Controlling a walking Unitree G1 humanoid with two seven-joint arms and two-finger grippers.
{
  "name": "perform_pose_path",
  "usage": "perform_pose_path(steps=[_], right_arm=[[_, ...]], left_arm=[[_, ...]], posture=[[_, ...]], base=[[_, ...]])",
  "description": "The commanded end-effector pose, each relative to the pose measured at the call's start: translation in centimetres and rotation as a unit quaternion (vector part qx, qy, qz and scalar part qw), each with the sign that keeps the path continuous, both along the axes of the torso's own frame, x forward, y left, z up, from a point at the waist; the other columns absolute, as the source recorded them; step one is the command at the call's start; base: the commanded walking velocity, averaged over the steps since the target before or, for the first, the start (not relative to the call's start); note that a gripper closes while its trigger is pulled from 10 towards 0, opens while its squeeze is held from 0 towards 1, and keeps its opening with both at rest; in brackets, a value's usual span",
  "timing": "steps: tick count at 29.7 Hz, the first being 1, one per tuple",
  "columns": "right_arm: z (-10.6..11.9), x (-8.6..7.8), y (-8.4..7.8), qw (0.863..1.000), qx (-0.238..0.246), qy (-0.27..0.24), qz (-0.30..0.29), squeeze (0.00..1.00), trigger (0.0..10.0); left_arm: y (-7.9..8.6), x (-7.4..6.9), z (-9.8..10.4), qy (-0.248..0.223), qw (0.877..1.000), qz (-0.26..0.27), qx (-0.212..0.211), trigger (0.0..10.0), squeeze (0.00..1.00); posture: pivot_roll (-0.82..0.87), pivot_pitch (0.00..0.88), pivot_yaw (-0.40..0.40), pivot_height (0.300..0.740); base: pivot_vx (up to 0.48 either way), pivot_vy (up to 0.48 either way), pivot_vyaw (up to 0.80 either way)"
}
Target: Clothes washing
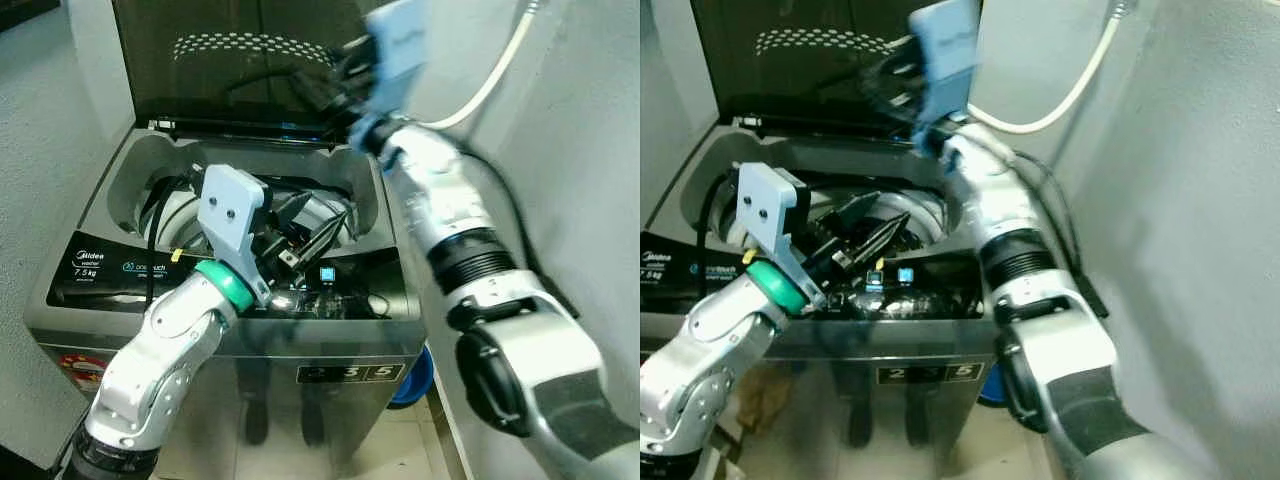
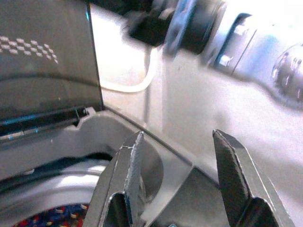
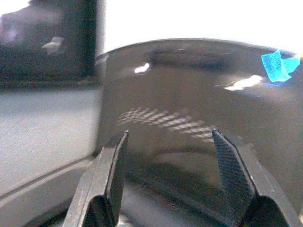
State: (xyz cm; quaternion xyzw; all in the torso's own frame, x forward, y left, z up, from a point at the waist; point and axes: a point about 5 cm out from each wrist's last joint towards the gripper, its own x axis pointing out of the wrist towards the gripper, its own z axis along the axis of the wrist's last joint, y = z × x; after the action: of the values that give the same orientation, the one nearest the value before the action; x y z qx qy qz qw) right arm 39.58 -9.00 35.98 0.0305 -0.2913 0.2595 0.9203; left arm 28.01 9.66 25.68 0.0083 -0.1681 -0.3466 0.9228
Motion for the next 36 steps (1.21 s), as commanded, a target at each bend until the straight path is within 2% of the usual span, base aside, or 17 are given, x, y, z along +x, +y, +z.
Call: perform_pose_path(steps=[1,2,4,5,6,7,10,13,14,16,18,21,23,28,36], right_arm=[[-1.6,-0.1,-3.0,0.999,0.034,0.008,-0.029,0.0,10.0],[-1.6,-0.1,-3.0,0.999,0.034,0.008,-0.029,0.0,10.0],[-3.5,-1.3,-5.8,0.998,0.035,-0.002,-0.058,0.0,10.0],[-3.5,-1.3,-5.8,0.998,0.035,-0.002,-0.058,0.0,10.0],[-4.9,-2.4,-7.7,0.996,0.039,-0.003,-0.081,0.0,10.0],[-5.8,-3.1,-8.5,0.995,0.043,0.001,-0.094,0.0,10.0],[-6.7,-3.9,-9.2,0.993,0.045,0.007,-0.106,0.0,10.0],[-10.2,-6.4,-10.0,0.988,0.056,0.038,-0.142,0.0,10.0],[-10.2,-6.4,-10.0,0.988,0.056,0.038,-0.142,0.0,10.0],[-10.9,-7.3,-9.8,0.981,0.075,0.039,-0.173,0.0,10.0],[-10.8,-7.4,-9.6,0.98,0.08,0.036,-0.178,0.0,10.0],[-9.3,-7.1,-8.5,0.978,0.099,0.016,-0.18,0.0,10.0],[-8.5,-6.9,-7.7,0.979,0.108,0.01,-0.172,0.0,10.0],[-8.4,-6.9,-6.0,0.984,0.102,0.019,-0.147,0.0,10.0],[-8.4,-6.9,-5.2,0.985,0.109,0.031,-0.131,0.0,10.0]], left_arm=[[0.2,-0.1,-0.2,0.001,1.0,0.006,0.016,10.0,0.0],[0.2,-0.1,-0.2,0.001,1.0,0.006,0.016,10.0,0.0],[0.7,0.3,0.3,-0.007,1.0,0.024,0.016,10.0,0.0],[0.7,0.3,0.3,-0.007,1.0,0.024,0.016,10.0,0.0],[1.3,0.6,0.8,-0.016,0.999,0.045,0.014,10.0,0.0],[1.8,0.8,1.2,-0.021,0.998,0.061,0.007,10.0,0.0],[2.3,1.1,1.5,-0.028,0.997,0.076,0.0,10.0,0.0],[4.5,2.6,2.9,-0.044,0.986,0.157,-0.031,10.0,0.0],[4.5,2.6,2.9,-0.044,0.986,0.157,-0.031,10.0,0.0],[5.9,3.9,3.4,-0.041,0.977,0.203,-0.053,10.0,0.0],[6.2,4.2,3.5,-0.041,0.974,0.214,-0.057,10.0,0.0],[6.8,5.4,3.5,-0.036,0.965,0.251,-0.067,10.0,0.0],[6.7,5.8,3.4,-0.033,0.963,0.258,-0.073,10.0,0.0],[6.6,6.4,3.4,-0.039,0.959,0.27,-0.08,10.0,0.0],[6.9,6.6,3.0,-0.04,0.954,0.285,-0.082,10.0,0.0]], posture=[[0.07,0.019,-0.008,0.74],[0.07,0.019,-0.008,0.74],[0.07,0.019,-0.001,0.74],[0.07,0.019,-0.001,0.74],[0.06,0.02,0.002,0.74],[0.05,0.023,0.009,0.74],[0.05,0.023,0.009,0.74],[0.03,0.026,0.031,0.74],[0.03,0.026,0.031,0.74],[0.01,0.02,0.051,0.74],[0.0,0.019,0.054,0.74],[-0.03,0.015,0.076,0.74],[-0.04,0.007,0.078,0.74],[-0.03,0.0,0.058,0.74],[-0.01,0.0,0.039,0.74]], base=[[0.0,0.0,0.0],[0.0,0.0,0.0],[0.0,0.0,0.0],[0.0,0.0,0.0],[0.0,0.0,0.0],[0.0,0.0,0.0],[0.0,0.0,0.0],[0.0,0.0,0.0],[0.0,0.0,0.0],[0.0,0.0,0.0],[0.0,0.0,0.0],[0.0,0.0,0.0],[0.0,0.0,0.0],[0.0,0.0,0.0],[-0.035,0.0,0.0]])
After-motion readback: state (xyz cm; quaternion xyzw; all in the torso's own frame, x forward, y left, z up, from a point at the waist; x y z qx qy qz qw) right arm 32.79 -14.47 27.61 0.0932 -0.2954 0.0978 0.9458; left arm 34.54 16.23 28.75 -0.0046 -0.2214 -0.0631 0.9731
